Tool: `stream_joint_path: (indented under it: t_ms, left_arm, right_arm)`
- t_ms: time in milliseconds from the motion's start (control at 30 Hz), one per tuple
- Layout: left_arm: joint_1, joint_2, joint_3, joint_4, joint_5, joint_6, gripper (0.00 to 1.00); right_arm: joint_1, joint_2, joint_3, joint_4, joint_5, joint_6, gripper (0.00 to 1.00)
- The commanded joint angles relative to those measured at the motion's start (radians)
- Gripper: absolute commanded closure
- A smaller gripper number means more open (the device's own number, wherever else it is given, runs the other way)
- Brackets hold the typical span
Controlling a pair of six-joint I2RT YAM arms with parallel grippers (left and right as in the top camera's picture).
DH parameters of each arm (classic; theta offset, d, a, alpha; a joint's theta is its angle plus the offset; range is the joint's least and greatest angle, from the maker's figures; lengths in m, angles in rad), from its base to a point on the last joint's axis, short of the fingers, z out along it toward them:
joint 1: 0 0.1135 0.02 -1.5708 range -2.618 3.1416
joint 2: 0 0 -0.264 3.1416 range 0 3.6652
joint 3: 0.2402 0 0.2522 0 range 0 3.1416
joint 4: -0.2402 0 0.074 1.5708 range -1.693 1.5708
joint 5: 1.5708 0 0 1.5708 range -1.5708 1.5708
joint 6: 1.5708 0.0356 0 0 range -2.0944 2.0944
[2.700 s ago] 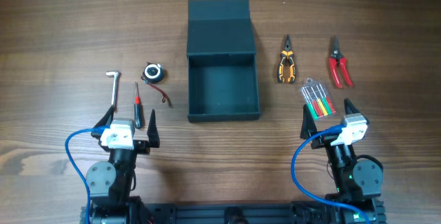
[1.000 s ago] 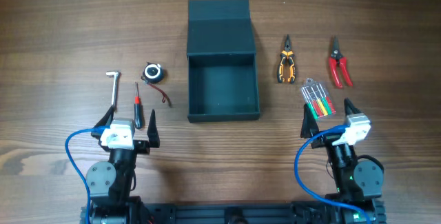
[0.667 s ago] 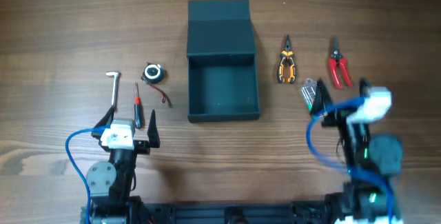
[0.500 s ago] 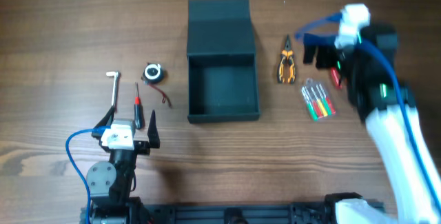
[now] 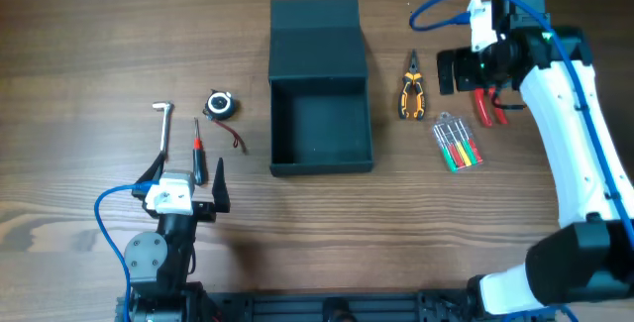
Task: Pack container
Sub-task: 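Reach right gripper to the clear screwdriver pack and grasp its top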
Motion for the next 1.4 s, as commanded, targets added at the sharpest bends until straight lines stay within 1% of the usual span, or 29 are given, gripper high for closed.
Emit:
stream_joint_path:
  t_ms: [0,133,233,267,400,500,633,700,767,833,900,933,967,1167,1267,1367]
  left_arm:
    - [0.005,-0.006,-0.004,0.000,0.019,0.015,0.00]
    - [0.005,-0.006,-0.004,0.000,0.019,0.015,0.00]
    - [0.005,-0.006,-0.004,0.000,0.019,0.015,0.00]
    - [0.006,-0.006,-0.004,0.000,0.019,0.015,0.00]
    - [0.005,-0.006,-0.004,0.000,0.019,0.015,0.00]
    - [0.005,-0.006,-0.004,0.000,0.019,0.015,0.00]
    - [0.005,-0.006,-0.004,0.000,0.019,0.015,0.00]
    - [0.006,-0.006,-0.004,0.000,0.019,0.015,0.00]
    - [0.005,-0.006,-0.004,0.000,0.019,0.015,0.00]
    - [0.006,-0.006,-0.004,0.000,0.019,0.015,0.00]
    - [0.006,-0.006,-0.004,0.000,0.019,0.015,0.00]
    - [0.005,-0.006,-0.004,0.000,0.019,0.015,0.00]
    - [0.005,-0.006,-0.004,0.000,0.019,0.015,0.00]
    - [0.006,-0.006,-0.004,0.000,0.019,0.015,0.00]
    - [0.006,-0.006,-0.004,0.000,0.019,0.015,0.00]
    - [0.005,-0.006,-0.004,0.000,0.019,0.015,0.00]
  right_arm:
    - [-0.003,0.015,-0.053,-0.016,0.039,-0.028,0.00]
    - [-0.001,0.015,-0.198,0.024,0.027,-0.029,0.00]
    - [-0.001,0.015,-0.332,0.103,0.024,-0.027,0.00]
    - [-0.001,0.015,-0.380,0.154,0.024,-0.028,0.00]
    - [-0.002,0.025,-0.453,0.272,0.040,-0.055,0.00]
    - [-0.002,0.106,-0.454,0.294,0.040,-0.084,0.00]
    - [-0.002,0.243,-0.454,0.317,0.041,-0.082,0.00]
    - [-0.002,0.269,-0.454,0.335,0.075,-0.078,0.00]
    - [-0.002,0.271,-0.454,0.359,0.132,-0.071,0.00]
    - [-0.002,0.271,-0.454,0.369,0.137,-0.057,0.00]
    - [-0.003,0.271,-0.454,0.375,0.137,-0.053,0.04]
    - [-0.003,0.271,-0.454,0.375,0.137,-0.053,0.04]
    - [-0.003,0.271,-0.454,0.373,0.137,-0.053,0.00]
    - [-0.029,0.271,-0.454,0.335,0.160,-0.045,0.00]
    - [-0.041,0.271,-0.454,0.322,0.190,-0.100,0.00]
    - [-0.042,0.271,-0.454,0.312,0.196,-0.109,0.00]
